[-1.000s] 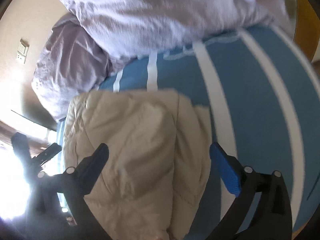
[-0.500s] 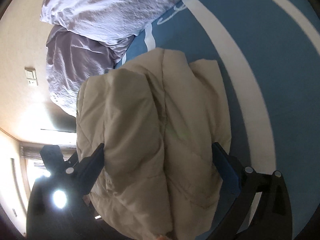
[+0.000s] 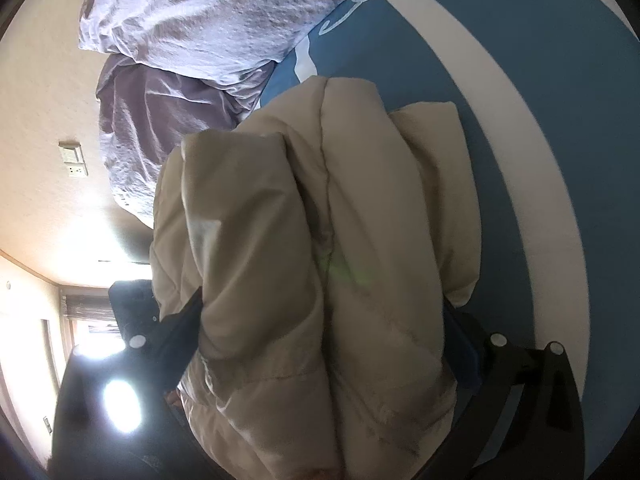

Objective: Fold large clothes
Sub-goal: 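Lift the beige jacket bundle with both grippers and roll it over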

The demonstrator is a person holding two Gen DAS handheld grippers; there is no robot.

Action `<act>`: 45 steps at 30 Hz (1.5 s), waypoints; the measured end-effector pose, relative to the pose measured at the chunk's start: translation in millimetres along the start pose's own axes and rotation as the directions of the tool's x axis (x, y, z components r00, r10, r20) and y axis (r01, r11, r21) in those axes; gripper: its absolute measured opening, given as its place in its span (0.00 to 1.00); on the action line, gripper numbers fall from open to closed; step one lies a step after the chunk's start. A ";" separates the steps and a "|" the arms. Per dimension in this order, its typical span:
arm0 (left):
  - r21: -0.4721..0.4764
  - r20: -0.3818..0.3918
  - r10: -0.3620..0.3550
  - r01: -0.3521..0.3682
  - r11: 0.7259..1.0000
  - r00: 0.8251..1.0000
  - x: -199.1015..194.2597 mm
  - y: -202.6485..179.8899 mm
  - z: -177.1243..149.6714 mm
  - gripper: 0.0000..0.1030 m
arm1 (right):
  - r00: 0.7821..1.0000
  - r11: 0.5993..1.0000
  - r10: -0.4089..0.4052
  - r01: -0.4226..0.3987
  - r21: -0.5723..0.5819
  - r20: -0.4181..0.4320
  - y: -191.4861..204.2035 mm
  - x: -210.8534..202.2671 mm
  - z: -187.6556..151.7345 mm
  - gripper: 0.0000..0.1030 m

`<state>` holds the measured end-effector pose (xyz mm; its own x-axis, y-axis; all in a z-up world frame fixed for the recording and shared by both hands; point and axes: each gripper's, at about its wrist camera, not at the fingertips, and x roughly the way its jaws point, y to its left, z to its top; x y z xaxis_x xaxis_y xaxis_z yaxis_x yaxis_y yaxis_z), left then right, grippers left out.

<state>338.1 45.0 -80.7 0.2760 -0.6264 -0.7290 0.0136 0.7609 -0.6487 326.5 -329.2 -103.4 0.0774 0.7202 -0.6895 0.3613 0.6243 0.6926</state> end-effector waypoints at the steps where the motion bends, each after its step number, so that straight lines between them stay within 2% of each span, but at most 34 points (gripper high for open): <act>1: -0.004 -0.002 -0.009 0.009 1.000 1.000 0.7 1.7 0.1 0.99 | 1.000 1.000 0.002 -0.002 -0.003 -0.002 0.5 0.8 0.4 0.98; 6: -0.051 0.002 -0.041 0.041 0.998 0.999 -2.0 11.1 0.8 0.99 | 1.000 1.000 0.013 -0.013 -0.012 -0.002 2.0 2.3 -0.6 0.98; 13: -0.067 -0.032 -0.078 0.076 0.995 0.996 1.7 17.8 1.3 0.99 | 1.000 1.000 0.014 -0.014 -0.022 0.005 -0.8 -0.3 -4.5 0.98; 24: -0.093 -0.014 -0.103 0.101 0.991 0.995 9.0 19.4 -2.9 0.99 | 0.999 0.999 -0.034 0.033 -0.038 -0.006 8.2 8.3 -2.6 0.98; 27: -0.096 -0.003 -0.122 0.121 0.988 0.993 4.4 18.4 -3.5 0.92 | 0.999 0.998 -0.034 0.034 -0.051 0.003 9.7 8.6 -3.9 0.98; 28: -0.097 0.000 -0.128 0.127 0.987 0.992 2.5 18.5 -3.6 0.87 | 1.000 0.998 -0.028 0.029 -0.055 0.007 9.9 8.5 -4.1 0.96; 31: -0.099 0.008 -0.149 0.149 0.984 0.989 -3.4 18.9 -1.1 0.79 | 1.000 0.998 0.002 -0.001 -0.064 0.025 12.6 8.4 -3.2 0.81; 33: -0.100 0.014 -0.157 0.158 0.982 0.988 -7.2 19.9 1.4 0.78 | 0.999 0.997 0.021 -0.019 -0.074 0.033 15.2 7.4 -1.4 0.71; 36: -0.096 0.029 -0.154 0.156 0.983 0.988 -12.5 21.5 7.2 0.76 | 0.999 0.995 0.034 -0.030 -0.095 0.040 22.8 10.2 3.3 0.62; 45: -0.110 0.113 -0.109 0.121 0.986 0.988 -43.5 39.4 33.0 0.73 | 0.997 0.986 0.067 -0.062 -0.155 0.030 58.0 44.5 26.2 0.53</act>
<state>358.4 107.8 -67.3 0.3798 -0.6822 -0.6248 -0.0592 0.6561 -0.7523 375.2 -268.9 -99.4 0.1293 0.7510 -0.6475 0.2072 0.6181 0.7583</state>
